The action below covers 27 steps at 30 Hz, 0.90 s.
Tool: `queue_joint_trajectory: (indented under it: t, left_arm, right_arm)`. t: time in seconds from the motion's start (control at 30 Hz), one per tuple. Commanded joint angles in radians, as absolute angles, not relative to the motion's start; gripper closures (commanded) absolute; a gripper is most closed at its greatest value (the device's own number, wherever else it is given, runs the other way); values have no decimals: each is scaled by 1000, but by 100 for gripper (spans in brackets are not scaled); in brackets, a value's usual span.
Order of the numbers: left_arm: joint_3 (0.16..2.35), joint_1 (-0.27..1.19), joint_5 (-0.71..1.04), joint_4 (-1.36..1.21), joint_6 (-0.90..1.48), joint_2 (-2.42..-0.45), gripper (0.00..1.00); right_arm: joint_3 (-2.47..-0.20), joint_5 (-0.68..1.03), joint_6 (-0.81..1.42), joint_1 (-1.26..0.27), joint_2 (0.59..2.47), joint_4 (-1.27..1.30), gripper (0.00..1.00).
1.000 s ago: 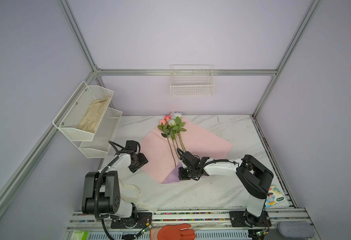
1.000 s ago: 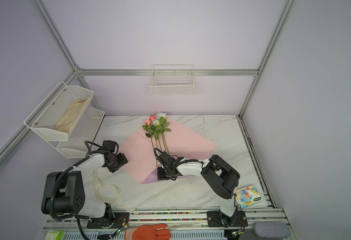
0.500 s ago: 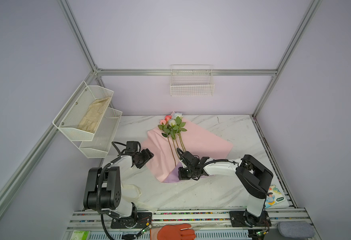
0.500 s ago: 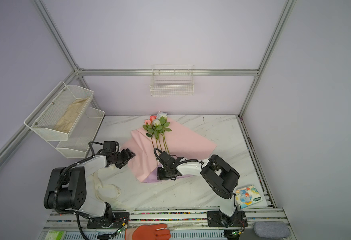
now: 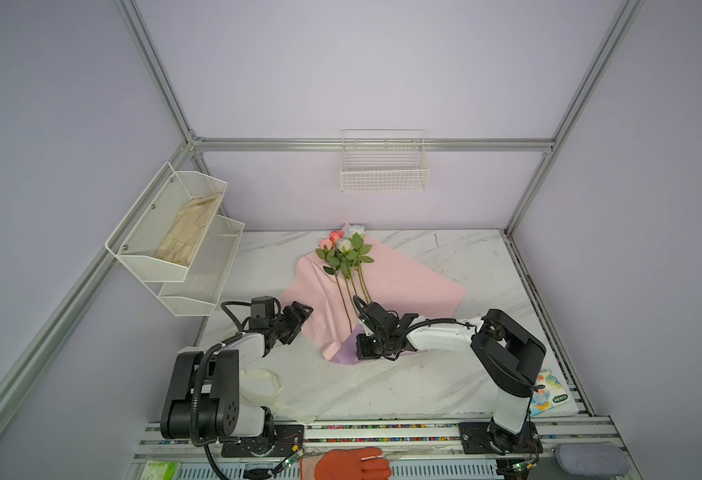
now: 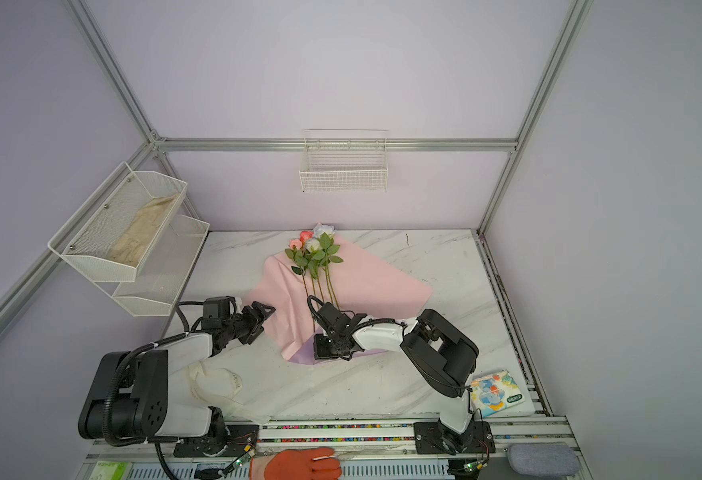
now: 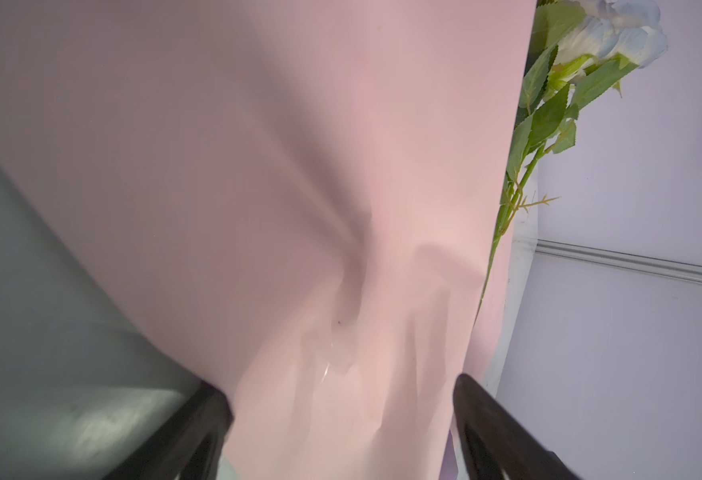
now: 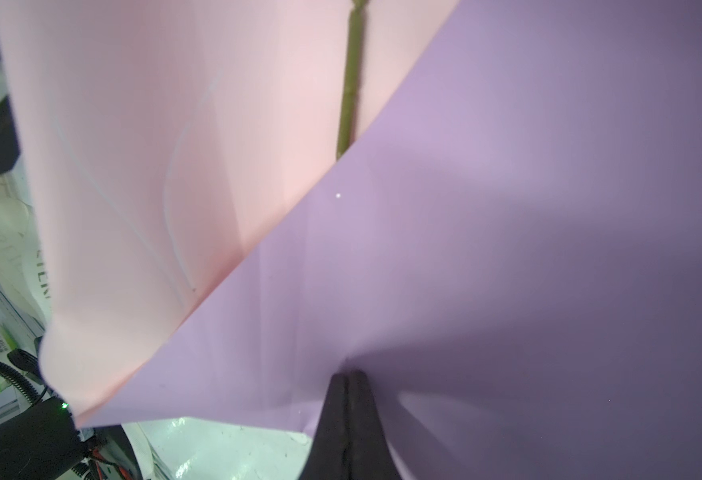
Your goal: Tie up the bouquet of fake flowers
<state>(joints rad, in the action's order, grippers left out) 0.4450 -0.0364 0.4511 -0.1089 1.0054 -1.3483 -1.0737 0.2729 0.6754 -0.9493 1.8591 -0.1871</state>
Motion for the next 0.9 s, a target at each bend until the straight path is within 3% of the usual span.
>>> queue_joint_trajectory:
  t: [0.0, 0.2, 0.5, 0.87]
  left_arm:
    - [381, -32, 358, -49, 1069, -1257, 14]
    - [355, -30, 346, 17, 1094, -1181, 11]
    - [332, -29, 442, -228, 1122, -1241, 17]
    - [448, -18, 512, -161, 1003, -1200, 59]
  right_arm:
    - [-1067, 232, 677, -954, 1907, -224, 96]
    - [-1063, 230, 678, -954, 1904, -222, 96]
    - [-1062, 227, 683, -953, 1898, -222, 96]
    - [-1055, 289, 704, -954, 1874, -129, 95]
